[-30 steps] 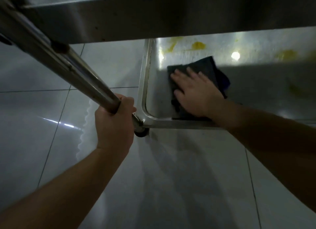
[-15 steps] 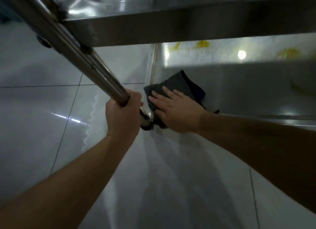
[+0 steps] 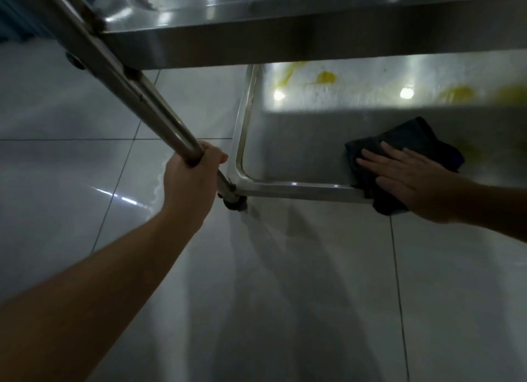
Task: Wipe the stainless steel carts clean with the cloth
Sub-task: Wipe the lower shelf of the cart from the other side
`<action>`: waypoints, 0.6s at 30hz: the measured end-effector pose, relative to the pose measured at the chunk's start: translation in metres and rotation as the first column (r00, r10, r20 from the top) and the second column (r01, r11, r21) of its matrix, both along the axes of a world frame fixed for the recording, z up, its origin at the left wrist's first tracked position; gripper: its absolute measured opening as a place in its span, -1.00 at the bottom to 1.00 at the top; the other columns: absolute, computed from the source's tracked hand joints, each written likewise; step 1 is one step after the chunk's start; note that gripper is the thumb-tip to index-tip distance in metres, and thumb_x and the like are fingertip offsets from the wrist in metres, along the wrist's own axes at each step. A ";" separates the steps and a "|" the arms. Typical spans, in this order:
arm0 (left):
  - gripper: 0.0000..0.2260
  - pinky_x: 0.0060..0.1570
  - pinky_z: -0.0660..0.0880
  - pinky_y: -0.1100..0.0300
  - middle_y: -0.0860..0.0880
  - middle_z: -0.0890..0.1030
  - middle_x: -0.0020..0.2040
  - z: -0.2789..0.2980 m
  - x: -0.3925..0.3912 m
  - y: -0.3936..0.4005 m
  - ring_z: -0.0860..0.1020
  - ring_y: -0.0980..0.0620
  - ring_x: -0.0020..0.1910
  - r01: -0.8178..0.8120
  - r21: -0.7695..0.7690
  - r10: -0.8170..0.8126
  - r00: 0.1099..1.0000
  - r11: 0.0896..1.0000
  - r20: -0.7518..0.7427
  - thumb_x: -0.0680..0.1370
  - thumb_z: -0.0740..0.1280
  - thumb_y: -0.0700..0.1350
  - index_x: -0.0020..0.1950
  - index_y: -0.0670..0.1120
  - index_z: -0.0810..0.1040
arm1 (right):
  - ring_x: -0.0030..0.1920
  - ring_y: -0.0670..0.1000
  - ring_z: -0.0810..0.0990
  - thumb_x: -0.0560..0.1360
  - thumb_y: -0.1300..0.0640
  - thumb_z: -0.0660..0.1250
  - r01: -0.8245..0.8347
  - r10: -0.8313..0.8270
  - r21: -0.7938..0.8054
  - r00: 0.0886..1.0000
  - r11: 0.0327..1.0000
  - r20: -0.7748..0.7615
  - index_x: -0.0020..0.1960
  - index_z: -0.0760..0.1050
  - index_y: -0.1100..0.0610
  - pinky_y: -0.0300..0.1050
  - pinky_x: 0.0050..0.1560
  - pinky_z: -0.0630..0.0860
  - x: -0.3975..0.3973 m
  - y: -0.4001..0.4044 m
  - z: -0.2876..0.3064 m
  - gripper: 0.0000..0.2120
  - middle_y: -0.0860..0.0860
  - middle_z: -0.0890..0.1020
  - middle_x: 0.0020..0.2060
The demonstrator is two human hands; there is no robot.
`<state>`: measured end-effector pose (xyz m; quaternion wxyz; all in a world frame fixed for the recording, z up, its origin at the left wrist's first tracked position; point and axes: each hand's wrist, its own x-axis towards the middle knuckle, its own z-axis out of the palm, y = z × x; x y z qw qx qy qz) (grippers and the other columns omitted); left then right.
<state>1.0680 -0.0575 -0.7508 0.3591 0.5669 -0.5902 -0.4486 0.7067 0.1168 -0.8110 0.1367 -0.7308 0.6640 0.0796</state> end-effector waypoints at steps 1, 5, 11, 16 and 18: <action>-0.75 -0.25 0.55 0.35 0.15 0.71 -0.09 -0.002 0.005 -0.001 0.66 0.27 -0.14 0.026 0.015 -0.027 0.998 1.000 0.053 0.40 0.46 0.13 0.05 0.12 0.64 | 0.52 -0.14 -0.57 0.64 -0.17 -0.37 0.036 -0.037 0.041 0.998 0.999 0.040 0.65 -0.29 -0.17 -0.23 0.47 -0.47 0.000 -0.001 -0.001 -0.43 -0.23 -0.36 0.59; -0.45 0.03 0.56 0.17 0.05 0.66 0.23 -0.013 0.029 -0.002 0.63 0.02 0.20 0.148 0.340 -0.329 0.754 0.929 0.568 0.53 0.55 0.14 0.45 0.06 0.48 | 0.57 -0.09 -0.45 0.66 -0.24 -0.27 0.051 -0.059 0.096 0.995 0.994 0.078 0.62 -0.39 -0.22 -0.11 0.53 -0.32 0.001 -0.009 0.000 -0.42 -0.29 -0.36 0.57; -0.48 0.46 0.35 0.14 0.07 0.48 0.52 -0.003 0.009 0.038 0.45 0.08 0.43 0.334 0.862 -0.894 -0.106 0.381 0.436 0.70 0.24 0.23 0.64 0.10 0.34 | 0.53 -0.11 -0.48 0.71 -0.21 -0.17 0.008 -0.009 0.010 0.997 1.000 0.073 0.67 -0.22 -0.16 -0.10 0.50 -0.37 0.001 -0.005 -0.005 -0.43 -0.27 -0.32 0.57; -0.67 0.15 0.49 0.21 0.17 0.60 0.25 0.010 -0.043 0.050 0.55 0.21 0.12 0.530 0.730 -0.863 0.005 0.431 0.506 0.69 0.28 0.23 0.42 0.19 0.53 | 0.54 -0.18 -0.35 0.73 -0.17 -0.10 0.067 -0.062 -0.023 0.983 0.997 0.173 0.69 -0.06 -0.12 -0.07 0.53 -0.26 -0.001 -0.008 -0.011 -0.45 -0.29 -0.22 0.57; -0.79 0.10 0.61 0.11 0.18 0.68 0.03 0.011 -0.063 0.050 0.64 0.18 -0.01 0.601 0.625 -0.834 0.133 0.497 0.536 0.67 0.34 0.19 0.25 0.19 0.63 | 0.56 -0.17 -0.28 0.67 -0.25 -0.24 0.106 -0.096 -0.034 0.972 0.994 0.212 0.68 -0.12 -0.16 -0.06 0.53 -0.22 0.002 -0.008 -0.009 -0.40 -0.28 -0.13 0.61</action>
